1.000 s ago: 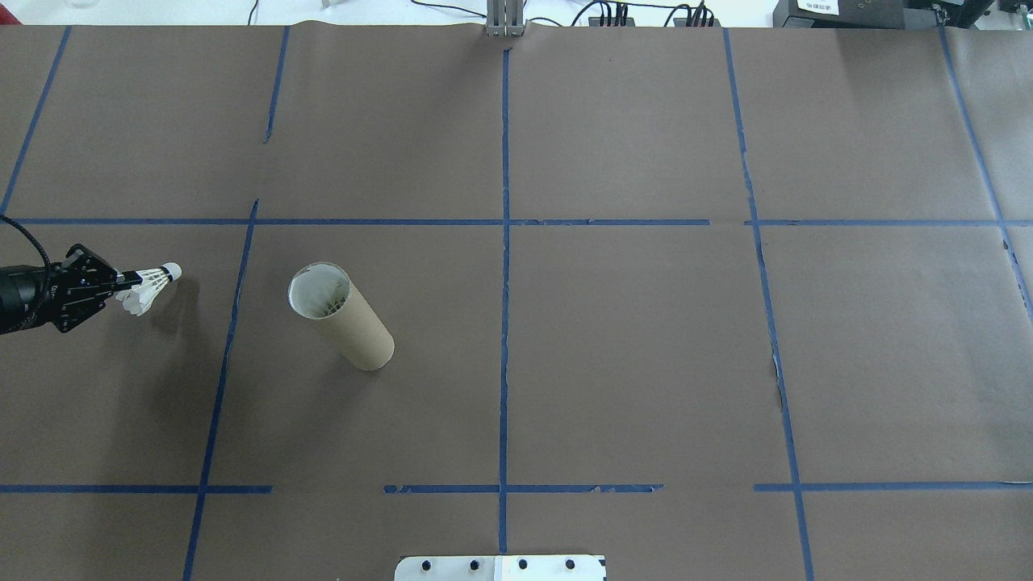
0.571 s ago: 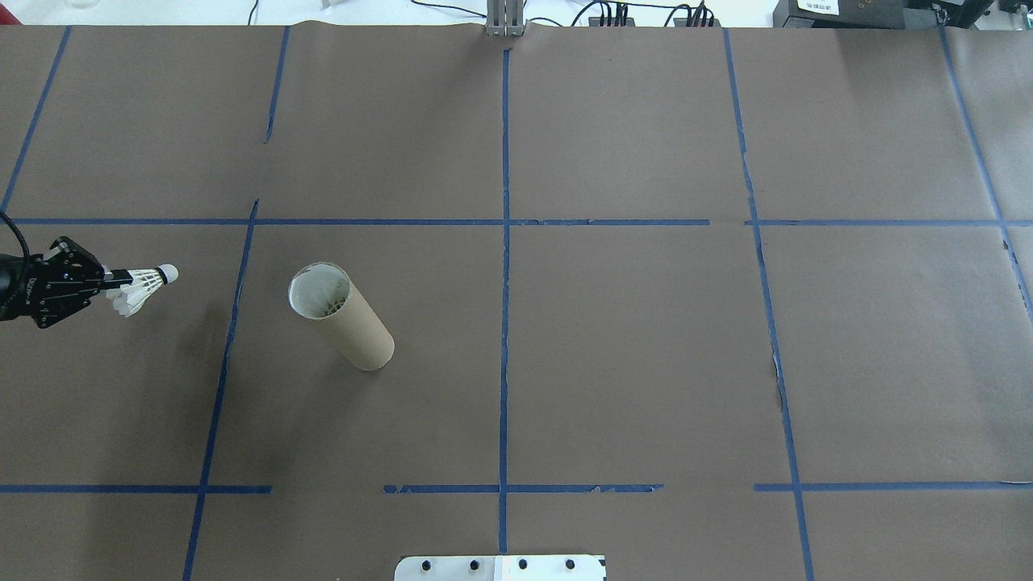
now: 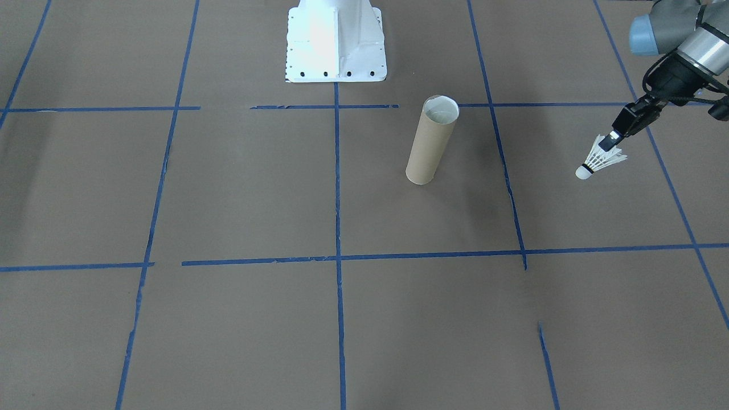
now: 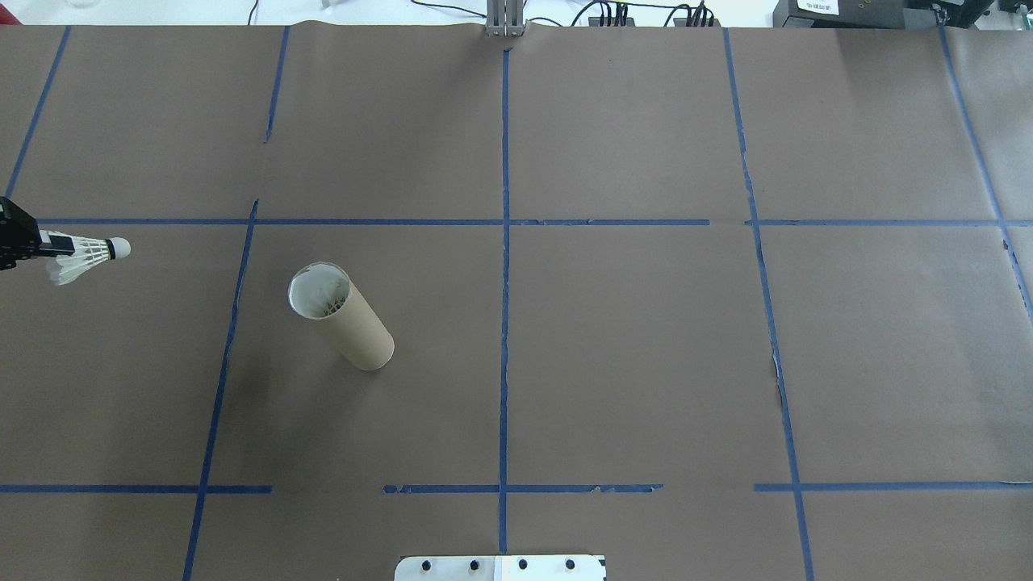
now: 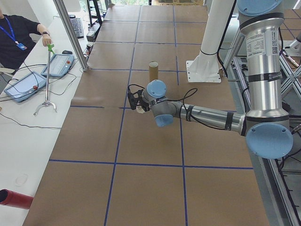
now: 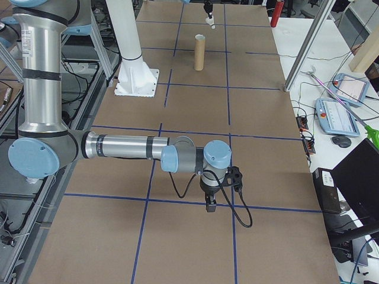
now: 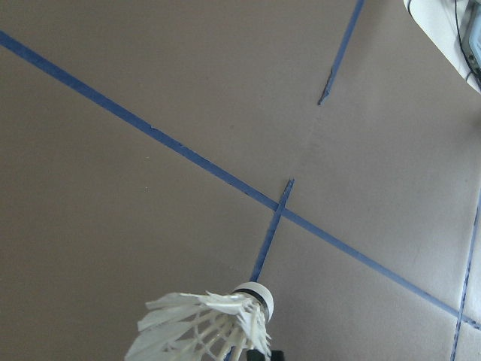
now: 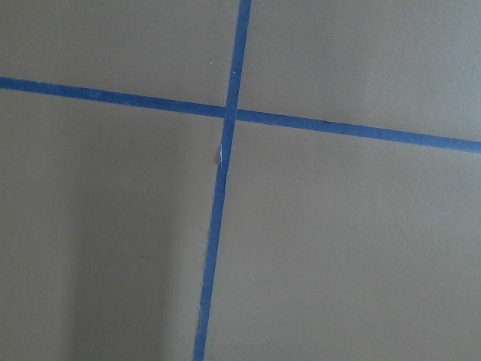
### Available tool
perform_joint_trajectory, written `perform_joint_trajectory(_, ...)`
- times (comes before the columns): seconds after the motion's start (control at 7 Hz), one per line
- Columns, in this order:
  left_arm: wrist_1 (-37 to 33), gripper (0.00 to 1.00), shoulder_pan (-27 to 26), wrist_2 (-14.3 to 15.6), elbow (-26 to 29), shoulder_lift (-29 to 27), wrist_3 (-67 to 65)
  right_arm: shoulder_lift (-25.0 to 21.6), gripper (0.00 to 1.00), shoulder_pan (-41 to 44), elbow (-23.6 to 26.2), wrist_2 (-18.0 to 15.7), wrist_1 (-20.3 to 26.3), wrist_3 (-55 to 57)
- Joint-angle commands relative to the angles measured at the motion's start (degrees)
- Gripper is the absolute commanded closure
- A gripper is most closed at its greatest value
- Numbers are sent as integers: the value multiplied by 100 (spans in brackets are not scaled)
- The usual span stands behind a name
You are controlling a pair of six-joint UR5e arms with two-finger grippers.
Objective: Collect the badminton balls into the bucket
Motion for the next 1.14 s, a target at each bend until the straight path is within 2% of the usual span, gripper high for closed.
perform_joint_trajectory(0.0, 1252, 100, -76, -145, -773, 29, 1016, 0, 0, 0, 5, 0, 0, 0)
perform_joint_trajectory(0.29, 2625, 100, -50, -136, -1513, -76, 1451, 0, 0, 0, -3, 0, 0, 0)
perform_joint_trajectory(0.57, 3864, 100, 142, -49, -2005, -637, 1452, 0, 0, 0, 5, 0, 0, 0)
perform_joint_trajectory(0.71, 4427, 100, 266, 169, -2217, -935, 1461, 0, 0, 0, 5, 0, 0, 0)
perform_joint_trajectory(0.86, 5224, 100, 580, 546, -2384, -1373, 1461, 0, 0, 0, -3, 0, 0, 0)
perform_joint_trajectory(1.0, 6363, 100, 783, 941, -2421, -2213, 1461, 0, 0, 0, -3, 0, 0, 0)
